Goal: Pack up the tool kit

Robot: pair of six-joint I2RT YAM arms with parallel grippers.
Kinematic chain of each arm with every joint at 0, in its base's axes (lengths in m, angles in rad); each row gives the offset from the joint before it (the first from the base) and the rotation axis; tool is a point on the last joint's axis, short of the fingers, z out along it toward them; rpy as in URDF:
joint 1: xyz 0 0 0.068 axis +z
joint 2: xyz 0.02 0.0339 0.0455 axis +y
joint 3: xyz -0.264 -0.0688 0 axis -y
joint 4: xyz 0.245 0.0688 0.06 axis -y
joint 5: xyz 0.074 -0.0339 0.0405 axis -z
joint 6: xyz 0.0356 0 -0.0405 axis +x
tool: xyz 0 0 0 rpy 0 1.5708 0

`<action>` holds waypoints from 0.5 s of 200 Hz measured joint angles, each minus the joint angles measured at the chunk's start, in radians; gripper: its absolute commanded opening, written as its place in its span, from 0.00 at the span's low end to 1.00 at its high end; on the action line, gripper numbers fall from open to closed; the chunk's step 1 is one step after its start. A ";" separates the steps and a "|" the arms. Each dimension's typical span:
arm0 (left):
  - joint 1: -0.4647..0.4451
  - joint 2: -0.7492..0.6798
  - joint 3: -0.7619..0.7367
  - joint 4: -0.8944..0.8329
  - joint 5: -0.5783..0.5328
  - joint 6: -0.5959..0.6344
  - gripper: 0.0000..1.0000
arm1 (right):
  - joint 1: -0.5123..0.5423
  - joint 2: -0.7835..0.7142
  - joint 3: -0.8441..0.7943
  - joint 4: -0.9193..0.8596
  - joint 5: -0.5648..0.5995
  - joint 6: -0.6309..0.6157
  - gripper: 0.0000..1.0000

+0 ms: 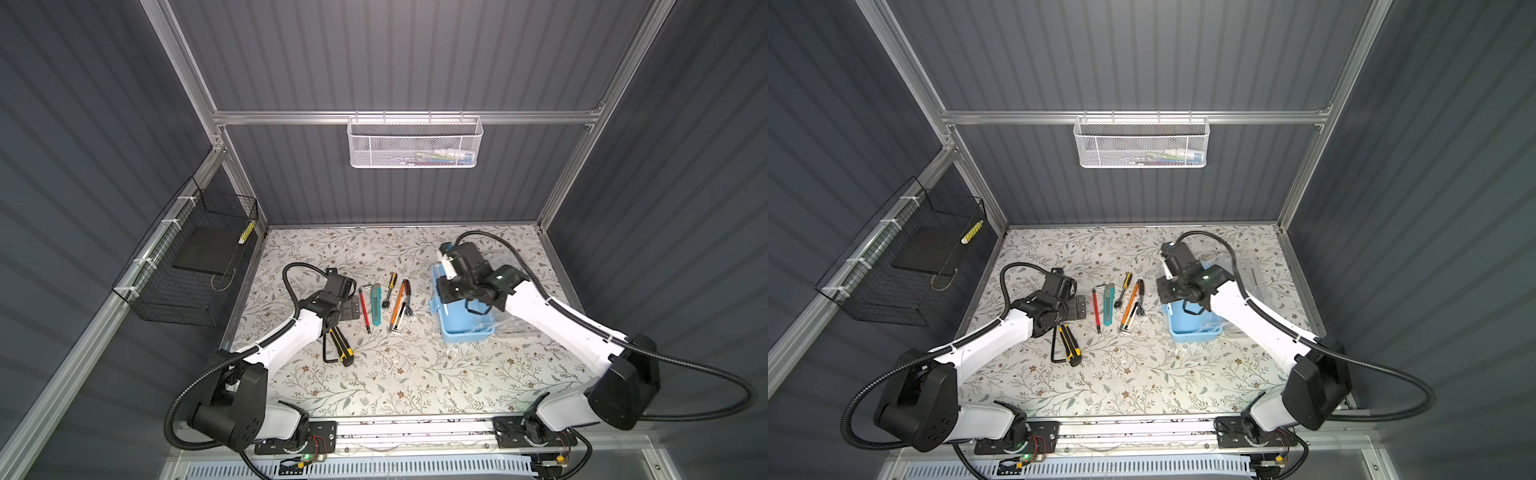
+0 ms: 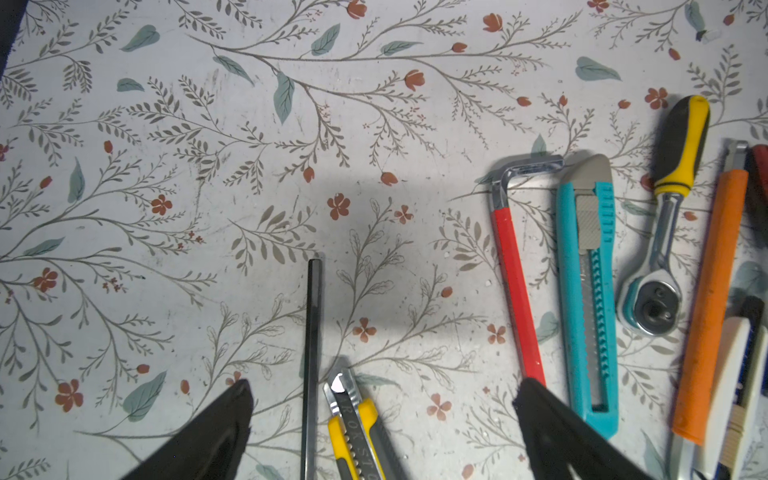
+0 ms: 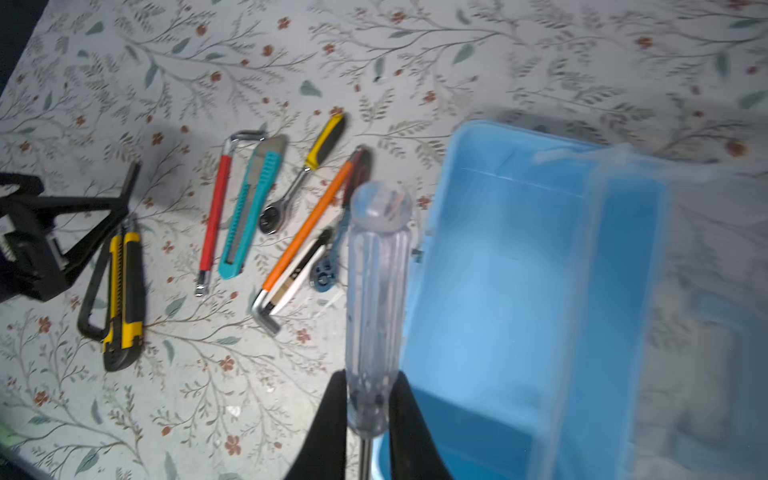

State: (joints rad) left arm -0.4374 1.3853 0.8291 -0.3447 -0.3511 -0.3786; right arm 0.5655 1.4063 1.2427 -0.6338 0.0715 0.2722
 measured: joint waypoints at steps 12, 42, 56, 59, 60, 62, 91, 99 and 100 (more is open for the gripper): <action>-0.005 0.006 0.006 0.001 0.004 0.000 1.00 | -0.066 -0.048 -0.023 -0.016 0.004 -0.022 0.12; -0.024 0.039 0.029 0.000 0.008 0.000 1.00 | -0.212 -0.114 -0.051 -0.050 0.008 -0.077 0.12; -0.038 0.053 0.039 0.001 0.008 0.001 1.00 | -0.275 -0.130 -0.068 -0.058 0.012 -0.103 0.12; -0.041 0.055 0.040 0.001 0.008 0.001 1.00 | -0.289 -0.133 -0.072 -0.059 0.012 -0.109 0.12; -0.042 0.056 0.041 0.001 0.008 0.001 1.00 | -0.296 -0.134 -0.074 -0.060 0.012 -0.111 0.12; -0.044 0.058 0.042 0.001 0.008 0.001 1.00 | -0.303 -0.135 -0.076 -0.061 0.012 -0.114 0.12; -0.062 0.078 0.060 0.001 0.008 0.001 1.00 | -0.425 -0.140 -0.102 -0.073 0.015 -0.153 0.12; -0.066 0.082 0.063 0.002 0.008 0.001 1.00 | -0.451 -0.140 -0.103 -0.074 0.016 -0.163 0.12; -0.066 0.082 0.063 0.002 0.008 0.001 1.00 | -0.455 -0.140 -0.103 -0.074 0.015 -0.165 0.12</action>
State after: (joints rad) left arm -0.5034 1.4677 0.8921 -0.3431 -0.3431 -0.3779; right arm 0.1101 1.2667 1.1393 -0.7082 0.0868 0.1074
